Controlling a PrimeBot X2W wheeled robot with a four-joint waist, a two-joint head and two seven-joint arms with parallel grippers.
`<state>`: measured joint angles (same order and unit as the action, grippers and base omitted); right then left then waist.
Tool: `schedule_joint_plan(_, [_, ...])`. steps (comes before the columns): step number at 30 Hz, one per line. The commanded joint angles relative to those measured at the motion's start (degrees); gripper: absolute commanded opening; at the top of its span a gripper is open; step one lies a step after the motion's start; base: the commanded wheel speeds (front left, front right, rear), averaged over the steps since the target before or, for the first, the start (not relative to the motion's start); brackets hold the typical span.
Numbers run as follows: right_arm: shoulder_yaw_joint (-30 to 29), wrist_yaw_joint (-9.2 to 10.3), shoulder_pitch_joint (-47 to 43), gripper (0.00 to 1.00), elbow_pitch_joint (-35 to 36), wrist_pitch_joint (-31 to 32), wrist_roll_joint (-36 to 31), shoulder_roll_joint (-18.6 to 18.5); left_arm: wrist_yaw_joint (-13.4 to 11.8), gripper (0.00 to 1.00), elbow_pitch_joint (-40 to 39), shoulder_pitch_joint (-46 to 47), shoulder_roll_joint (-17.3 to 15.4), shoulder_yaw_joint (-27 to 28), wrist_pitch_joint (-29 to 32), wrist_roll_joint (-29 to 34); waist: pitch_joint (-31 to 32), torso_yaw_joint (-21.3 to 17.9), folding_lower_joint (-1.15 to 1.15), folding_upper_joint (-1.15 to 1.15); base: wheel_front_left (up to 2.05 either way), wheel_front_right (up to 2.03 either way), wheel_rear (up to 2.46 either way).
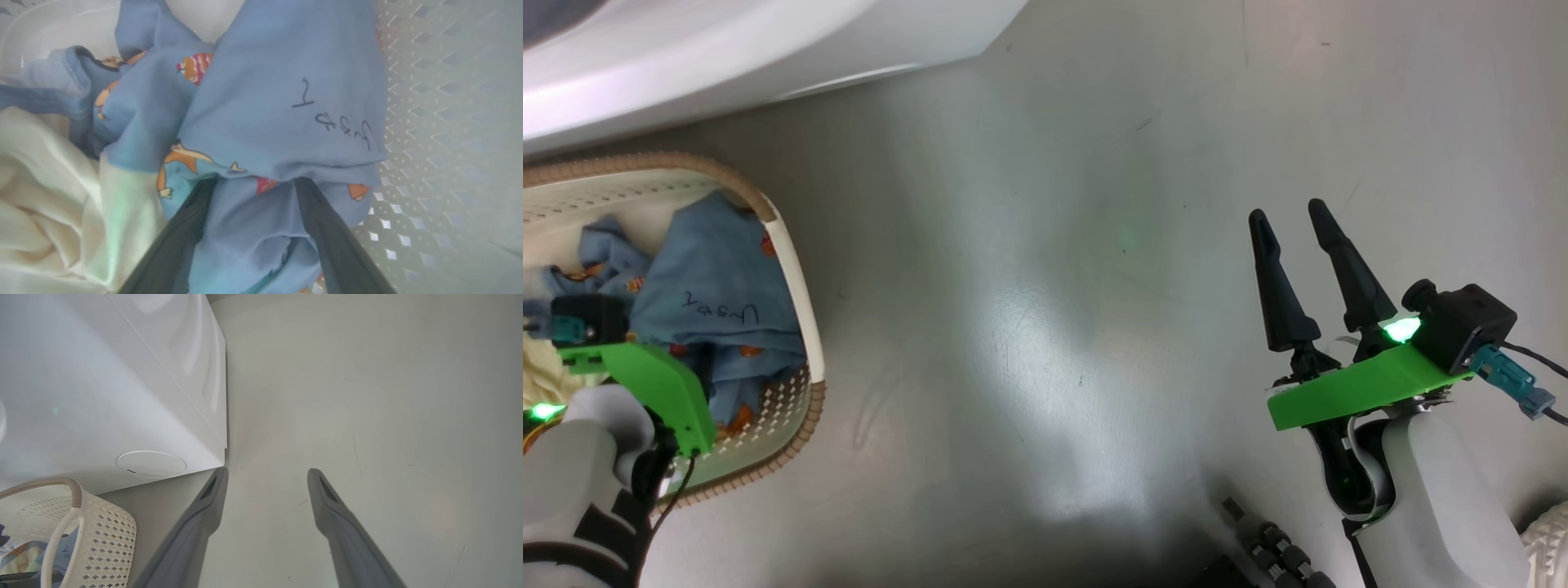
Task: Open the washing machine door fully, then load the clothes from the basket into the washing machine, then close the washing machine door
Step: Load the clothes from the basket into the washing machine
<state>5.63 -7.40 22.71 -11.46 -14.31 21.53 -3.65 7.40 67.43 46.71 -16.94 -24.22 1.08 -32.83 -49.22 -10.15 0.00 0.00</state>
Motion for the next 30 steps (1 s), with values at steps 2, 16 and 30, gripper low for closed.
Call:
schedule_joint_plan(2, [1.01, -0.09, -0.84, 1.0, 0.98, -0.69, 0.17, 0.43, 0.09, 0.28, 0.6, -0.04, -1.62, 0.55, -0.27, -0.07, 0.09, 0.07, 0.0, 0.0, 0.0, 0.0, 0.0])
schedule_joint_plan(16, [0.29, -0.09, -0.73, 1.0, 0.31, -0.69, -0.44, 0.27, 0.09, 0.0, -0.06, -2.13, 0.17, -0.9, -7.61, -2.02, 5.48, 2.12, 0.0, 0.0, 0.0, 0.0, 0.0])
schedule_joint_plan(30, [-0.49, -0.09, -2.98, 1.0, -0.6, -0.69, -0.46, -0.64, 0.01, 0.0, -4.24, -6.83, 1.09, -0.81, -15.91, -3.25, 13.92, 4.7, 0.0, 0.0, 0.0, 0.0, 0.0])
